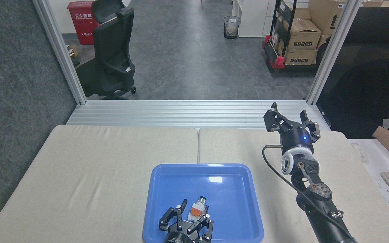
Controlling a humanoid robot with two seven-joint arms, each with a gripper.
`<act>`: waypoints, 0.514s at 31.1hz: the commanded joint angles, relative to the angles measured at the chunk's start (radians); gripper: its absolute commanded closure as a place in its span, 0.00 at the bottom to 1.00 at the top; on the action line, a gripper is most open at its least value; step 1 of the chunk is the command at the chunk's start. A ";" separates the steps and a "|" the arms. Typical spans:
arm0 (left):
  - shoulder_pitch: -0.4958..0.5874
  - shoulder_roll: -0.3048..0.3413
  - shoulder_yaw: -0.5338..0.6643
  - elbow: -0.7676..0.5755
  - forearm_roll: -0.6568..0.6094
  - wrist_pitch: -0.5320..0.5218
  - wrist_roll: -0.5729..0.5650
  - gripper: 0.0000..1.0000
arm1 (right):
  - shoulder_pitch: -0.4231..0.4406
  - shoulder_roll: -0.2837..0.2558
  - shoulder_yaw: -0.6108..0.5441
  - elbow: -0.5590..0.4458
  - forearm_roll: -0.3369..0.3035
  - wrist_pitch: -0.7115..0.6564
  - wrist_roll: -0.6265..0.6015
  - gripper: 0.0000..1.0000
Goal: Pick up switch part and place in tray
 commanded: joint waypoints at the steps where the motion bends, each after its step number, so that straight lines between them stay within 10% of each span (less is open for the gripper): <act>1: -0.037 -0.011 -0.032 -0.001 0.006 0.042 0.006 0.00 | 0.000 0.000 0.000 0.001 0.000 0.000 0.000 0.00; 9: -0.204 0.009 0.107 -0.123 0.012 0.041 0.005 0.00 | 0.000 0.000 -0.001 -0.001 -0.002 0.000 0.000 0.00; 16: -0.420 0.113 0.399 0.047 0.071 -0.053 0.022 0.00 | 0.000 0.000 0.000 -0.001 -0.002 0.000 0.000 0.00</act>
